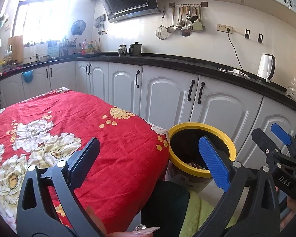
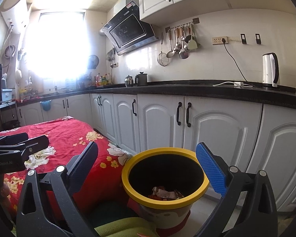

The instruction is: Collect trash

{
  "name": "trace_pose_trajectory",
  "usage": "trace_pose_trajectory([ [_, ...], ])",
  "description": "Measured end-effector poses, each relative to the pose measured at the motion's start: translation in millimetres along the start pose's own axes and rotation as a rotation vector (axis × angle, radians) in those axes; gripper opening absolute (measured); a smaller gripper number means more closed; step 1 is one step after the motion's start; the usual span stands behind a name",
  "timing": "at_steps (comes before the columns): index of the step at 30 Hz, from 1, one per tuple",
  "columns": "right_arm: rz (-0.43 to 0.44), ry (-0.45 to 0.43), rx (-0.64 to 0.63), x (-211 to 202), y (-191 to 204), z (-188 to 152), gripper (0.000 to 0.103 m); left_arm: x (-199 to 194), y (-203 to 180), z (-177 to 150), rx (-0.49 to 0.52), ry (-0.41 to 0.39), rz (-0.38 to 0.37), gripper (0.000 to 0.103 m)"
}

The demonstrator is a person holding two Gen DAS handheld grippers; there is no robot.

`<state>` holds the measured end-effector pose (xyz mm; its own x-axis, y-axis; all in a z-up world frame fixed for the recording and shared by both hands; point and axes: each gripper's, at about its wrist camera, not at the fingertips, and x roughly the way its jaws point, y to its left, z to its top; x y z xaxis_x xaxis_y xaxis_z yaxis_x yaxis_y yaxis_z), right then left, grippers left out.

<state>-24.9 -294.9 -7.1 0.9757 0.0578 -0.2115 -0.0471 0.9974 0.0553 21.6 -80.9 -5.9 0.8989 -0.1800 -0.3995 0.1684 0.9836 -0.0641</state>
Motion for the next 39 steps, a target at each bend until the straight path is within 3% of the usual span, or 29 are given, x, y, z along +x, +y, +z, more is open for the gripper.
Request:
trace_pose_trajectory([
  [39, -0.001, 0.004, 0.004, 0.5, 1.0, -1.1, 0.097, -1.2, 5.9, 0.8, -0.003, -0.005, 0.001, 0.092],
])
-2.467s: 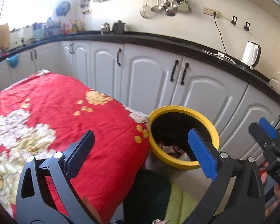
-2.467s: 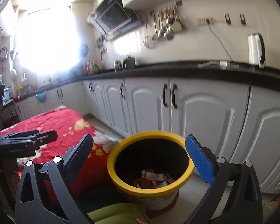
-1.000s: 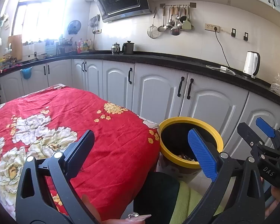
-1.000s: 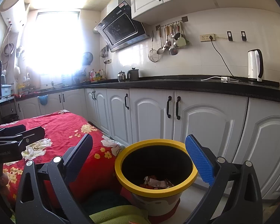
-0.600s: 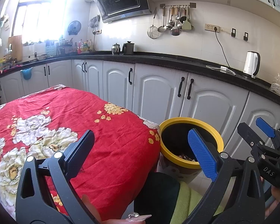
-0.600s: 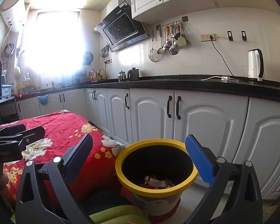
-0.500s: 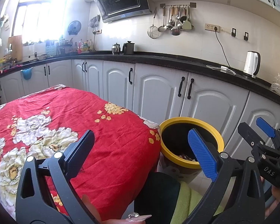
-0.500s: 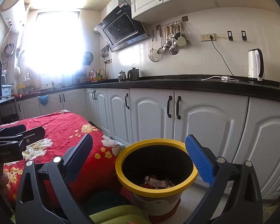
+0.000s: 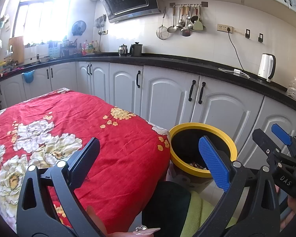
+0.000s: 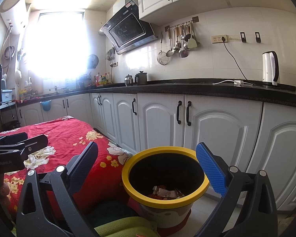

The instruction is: Collect trash

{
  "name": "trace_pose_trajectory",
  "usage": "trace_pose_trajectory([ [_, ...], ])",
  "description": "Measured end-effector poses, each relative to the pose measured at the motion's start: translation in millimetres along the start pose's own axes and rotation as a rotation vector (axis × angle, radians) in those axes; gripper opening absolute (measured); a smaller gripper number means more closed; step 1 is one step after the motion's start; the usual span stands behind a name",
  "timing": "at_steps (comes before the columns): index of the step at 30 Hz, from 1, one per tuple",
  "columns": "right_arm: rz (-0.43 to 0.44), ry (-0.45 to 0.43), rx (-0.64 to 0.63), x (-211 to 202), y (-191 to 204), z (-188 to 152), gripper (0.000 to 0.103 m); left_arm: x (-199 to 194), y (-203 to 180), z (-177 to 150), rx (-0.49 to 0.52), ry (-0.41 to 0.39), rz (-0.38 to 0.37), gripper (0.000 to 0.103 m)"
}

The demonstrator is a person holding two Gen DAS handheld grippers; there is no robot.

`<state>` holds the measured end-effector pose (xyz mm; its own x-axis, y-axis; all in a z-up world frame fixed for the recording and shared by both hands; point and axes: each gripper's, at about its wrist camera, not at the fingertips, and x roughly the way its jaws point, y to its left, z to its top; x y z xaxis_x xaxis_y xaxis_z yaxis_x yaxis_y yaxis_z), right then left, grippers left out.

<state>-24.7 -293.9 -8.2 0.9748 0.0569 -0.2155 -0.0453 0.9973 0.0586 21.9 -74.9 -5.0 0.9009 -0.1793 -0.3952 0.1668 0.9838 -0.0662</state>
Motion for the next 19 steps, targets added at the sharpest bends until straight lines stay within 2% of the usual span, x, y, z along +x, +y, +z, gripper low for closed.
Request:
trace_pose_trajectory([
  [5, 0.008, 0.011, 0.003, 3, 2, -2, 0.097, 3, 0, -2, 0.005, 0.009, -0.006, 0.092],
  [8, 0.036, 0.049, -0.002, 13, 7, 0, 0.097, 5, 9, -1, -0.030, 0.046, -0.020, 0.092],
  [10, 0.068, 0.066, -0.011, 21, 19, 7, 0.097, 6, 25, 3, -0.077, 0.080, -0.010, 0.092],
  [12, 0.148, 0.070, -0.053, 30, 49, 18, 0.097, 3, 58, 6, -0.144, 0.133, 0.029, 0.092],
  [13, 0.193, 0.078, -0.079, 36, 71, 24, 0.097, -1, 77, 6, -0.167, 0.145, 0.073, 0.092],
  [14, 0.243, 0.092, -0.090, 42, 91, 29, 0.097, -10, 110, 5, -0.196, 0.151, 0.166, 0.092],
  [15, 0.346, 0.124, -0.104, 51, 129, 36, 0.097, -17, 134, 3, -0.215, 0.154, 0.235, 0.092],
  [16, 0.415, 0.159, -0.134, 57, 163, 40, 0.097, -26, 164, 0, -0.243, 0.162, 0.327, 0.092],
  [17, 0.513, 0.216, -0.181, 66, 210, 41, 0.097, -41, 207, -5, -0.289, 0.179, 0.463, 0.092],
  [19, 0.690, 0.329, -0.195, 77, 288, 37, 0.097, -71, 272, -18, -0.359, 0.194, 0.656, 0.092],
])
